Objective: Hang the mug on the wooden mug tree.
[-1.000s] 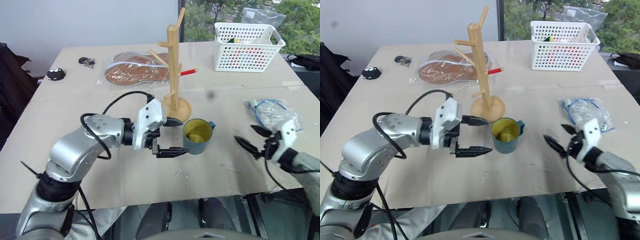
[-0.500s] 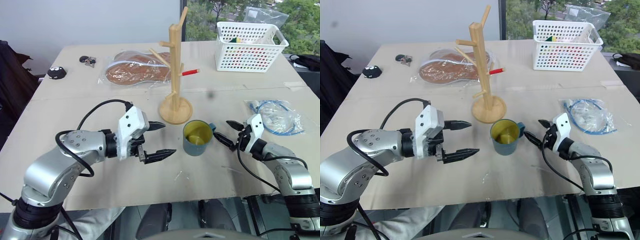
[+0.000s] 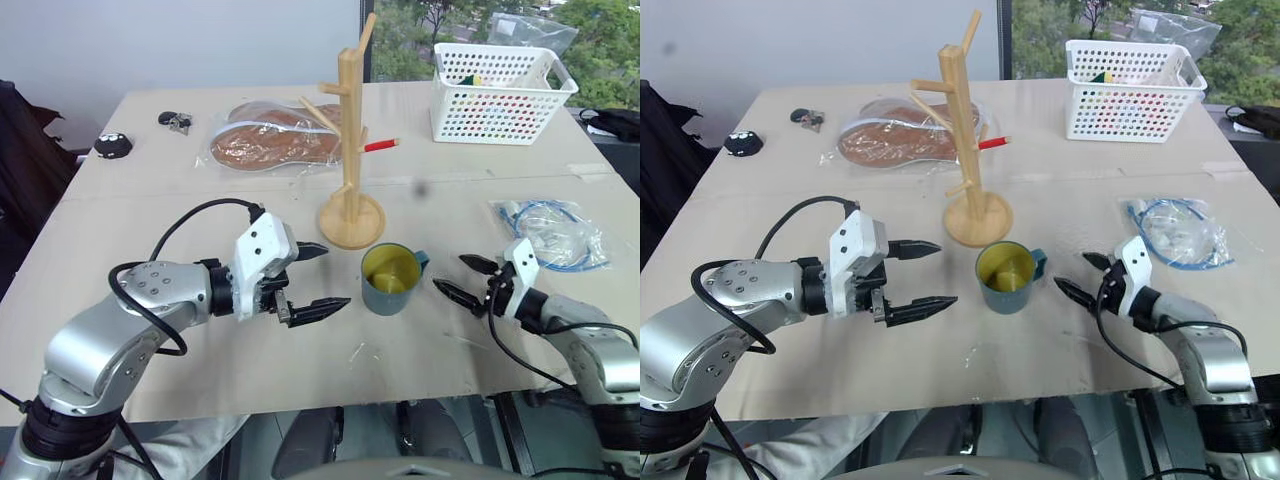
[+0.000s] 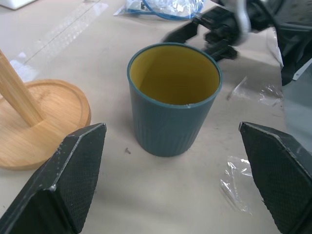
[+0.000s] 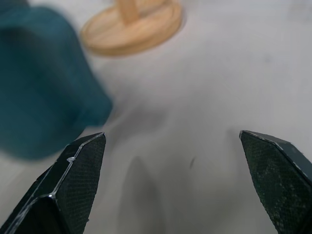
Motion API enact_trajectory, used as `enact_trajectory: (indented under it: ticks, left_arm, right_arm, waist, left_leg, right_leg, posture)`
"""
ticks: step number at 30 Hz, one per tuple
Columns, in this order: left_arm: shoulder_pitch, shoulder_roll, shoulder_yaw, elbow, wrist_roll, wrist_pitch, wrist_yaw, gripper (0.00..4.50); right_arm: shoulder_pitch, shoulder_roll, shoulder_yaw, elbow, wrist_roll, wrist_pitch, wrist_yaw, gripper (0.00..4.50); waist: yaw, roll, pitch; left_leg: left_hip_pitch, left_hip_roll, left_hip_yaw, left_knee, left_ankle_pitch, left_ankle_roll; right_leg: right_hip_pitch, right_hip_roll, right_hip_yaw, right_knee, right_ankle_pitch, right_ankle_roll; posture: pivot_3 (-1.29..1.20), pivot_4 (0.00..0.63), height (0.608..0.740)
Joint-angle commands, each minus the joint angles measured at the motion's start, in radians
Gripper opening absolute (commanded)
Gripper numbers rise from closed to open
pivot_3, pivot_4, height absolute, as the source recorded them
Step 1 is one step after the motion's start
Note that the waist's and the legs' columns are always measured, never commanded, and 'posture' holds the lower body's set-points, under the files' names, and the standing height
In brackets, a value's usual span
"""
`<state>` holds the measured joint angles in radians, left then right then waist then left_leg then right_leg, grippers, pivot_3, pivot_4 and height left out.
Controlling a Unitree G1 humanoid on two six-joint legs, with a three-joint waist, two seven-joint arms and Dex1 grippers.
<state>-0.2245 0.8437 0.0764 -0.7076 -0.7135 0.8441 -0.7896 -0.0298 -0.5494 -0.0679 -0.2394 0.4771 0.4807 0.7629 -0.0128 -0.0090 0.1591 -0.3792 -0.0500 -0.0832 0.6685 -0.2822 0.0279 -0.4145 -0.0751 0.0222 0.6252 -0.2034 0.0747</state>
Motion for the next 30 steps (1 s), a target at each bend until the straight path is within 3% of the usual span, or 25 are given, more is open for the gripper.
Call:
enact_trajectory:
  ticks: [1,12,13,14,16,22,30]
  left_arm:
    - [-0.025,0.010,0.008,-0.025,-0.022,-0.007,-0.004,4.50]
    - [-0.067,0.029,-0.004,-0.042,-0.057,0.028,0.014,4.50]
    - [-0.072,0.029,-0.005,-0.042,-0.059,0.030,0.016,4.50]
    - [-0.077,0.029,-0.006,-0.040,-0.059,0.032,0.018,4.50]
    - [-0.085,0.029,-0.007,-0.038,-0.060,0.035,0.020,4.50]
    - [-0.098,0.025,-0.013,-0.037,-0.065,0.046,0.033,4.50]
    - [-0.089,-0.017,-0.005,-0.048,-0.099,0.052,0.089,4.50]
  right_arm:
    - [-0.020,0.037,0.008,-0.088,0.025,0.021,-0.045,4.42]
    - [-0.127,0.170,0.085,0.045,-0.069,-0.075,-0.107,4.42]
    - [-0.131,0.178,0.091,0.051,-0.067,-0.078,-0.100,3.92]
    - [-0.135,0.185,0.096,0.056,-0.066,-0.081,-0.094,3.74]
    - [-0.140,0.192,0.103,0.066,-0.067,-0.086,-0.084,2.66]
    - [-0.143,0.191,0.103,0.071,-0.071,-0.091,-0.073,0.14]
    - [-0.228,0.095,0.049,0.080,-0.055,-0.066,-0.013,0.06]
  waist:
    - [-0.004,0.000,0.000]
    - [0.001,-0.001,0.000]
    - [0.000,0.000,0.000]
    - [0.000,0.000,0.000]
    - [-0.001,0.000,0.000]
    - [0.000,0.000,0.000]
    - [-0.001,0.000,0.000]
  left_leg:
    - [0.001,0.000,0.001,0.000,0.000,0.000]
    - [0.000,0.000,0.000,0.000,0.000,-0.001]
    - [0.000,0.000,0.000,0.000,0.000,-0.001]
    - [0.000,0.000,0.000,0.000,0.000,-0.001]
    - [0.000,0.000,0.000,0.000,0.000,-0.001]
    - [0.000,0.000,0.000,0.000,0.000,-0.001]
    - [0.000,0.000,0.000,0.000,0.000,-0.001]
  right_leg:
    - [0.000,0.000,0.001,0.000,0.000,0.000]
    - [0.000,0.001,0.000,0.000,0.000,0.000]
    - [0.000,0.001,0.000,0.000,0.000,0.000]
    - [-0.001,0.001,0.000,0.000,0.000,0.000]
    - [-0.001,0.001,0.000,0.000,0.000,0.000]
    - [0.000,0.001,0.000,0.001,0.000,0.000]
    - [0.000,0.001,0.001,0.000,0.000,0.000]
  posture:
    - [0.00,0.150,0.740]
    - [0.00,0.150,0.740]
    - [0.00,0.150,0.740]
    - [0.00,0.150,0.740]
    - [0.00,0.150,0.740]
    - [0.00,0.150,0.740]
    - [0.00,0.150,0.740]
